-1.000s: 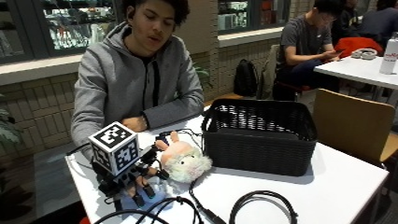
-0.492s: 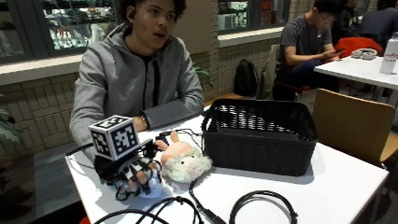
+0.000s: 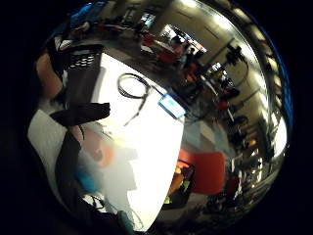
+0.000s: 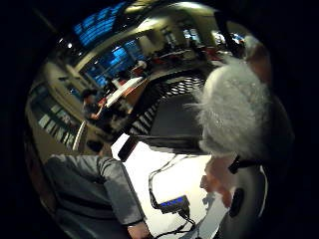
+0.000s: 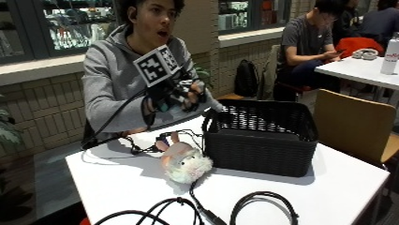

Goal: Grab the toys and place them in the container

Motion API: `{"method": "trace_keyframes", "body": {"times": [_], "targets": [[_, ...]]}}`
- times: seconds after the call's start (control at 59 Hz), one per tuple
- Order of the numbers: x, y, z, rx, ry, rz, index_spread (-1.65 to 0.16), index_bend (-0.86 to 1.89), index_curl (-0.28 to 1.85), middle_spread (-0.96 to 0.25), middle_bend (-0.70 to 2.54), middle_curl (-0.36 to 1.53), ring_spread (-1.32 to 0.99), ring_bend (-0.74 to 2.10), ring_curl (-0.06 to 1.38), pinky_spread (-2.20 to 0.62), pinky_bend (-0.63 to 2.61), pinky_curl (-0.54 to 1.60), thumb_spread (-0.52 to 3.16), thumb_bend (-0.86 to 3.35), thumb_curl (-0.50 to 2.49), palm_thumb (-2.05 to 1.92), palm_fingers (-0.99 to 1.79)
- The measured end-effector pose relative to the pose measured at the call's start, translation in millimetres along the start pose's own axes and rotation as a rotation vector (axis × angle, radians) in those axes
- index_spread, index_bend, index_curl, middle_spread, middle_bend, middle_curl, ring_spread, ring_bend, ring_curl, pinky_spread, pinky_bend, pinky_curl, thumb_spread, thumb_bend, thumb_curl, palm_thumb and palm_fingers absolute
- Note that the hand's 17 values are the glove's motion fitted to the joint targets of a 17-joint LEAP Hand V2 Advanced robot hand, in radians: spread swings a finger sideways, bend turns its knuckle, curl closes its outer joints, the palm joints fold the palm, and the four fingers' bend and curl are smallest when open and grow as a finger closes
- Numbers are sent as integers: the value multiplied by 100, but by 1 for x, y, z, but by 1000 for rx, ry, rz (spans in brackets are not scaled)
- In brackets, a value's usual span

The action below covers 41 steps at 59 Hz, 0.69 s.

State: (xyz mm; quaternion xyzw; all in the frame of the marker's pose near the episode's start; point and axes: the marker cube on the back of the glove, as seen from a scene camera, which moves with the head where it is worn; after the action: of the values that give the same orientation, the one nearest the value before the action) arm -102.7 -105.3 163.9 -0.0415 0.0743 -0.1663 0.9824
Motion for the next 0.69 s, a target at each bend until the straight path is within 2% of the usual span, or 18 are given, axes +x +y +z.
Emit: {"method": "trace_keyframes", "body": {"times": [0.237,0.407,0.627,0.678,0.695], "targets": [[-47,-73,65,-89,-74,1,-33,18,22,-23,35,41,-29,113,57,-40,115,47,96,23,74,78,92],[-68,-83,96,-147,-54,-74,-33,17,24,-24,34,45,-30,113,57,-40,114,47,92,20,79,79,92],[-73,-90,95,-142,-71,-69,-33,14,25,-25,31,51,-30,114,58,-40,115,48,92,18,83,79,88],[-70,-88,93,-192,-72,-61,-34,12,24,-22,31,52,-28,107,56,-37,111,47,107,19,79,75,68],[-68,-88,92,-206,-70,-58,-34,16,26,-21,31,53,-28,100,56,-33,106,47,111,17,76,70,51]]}}
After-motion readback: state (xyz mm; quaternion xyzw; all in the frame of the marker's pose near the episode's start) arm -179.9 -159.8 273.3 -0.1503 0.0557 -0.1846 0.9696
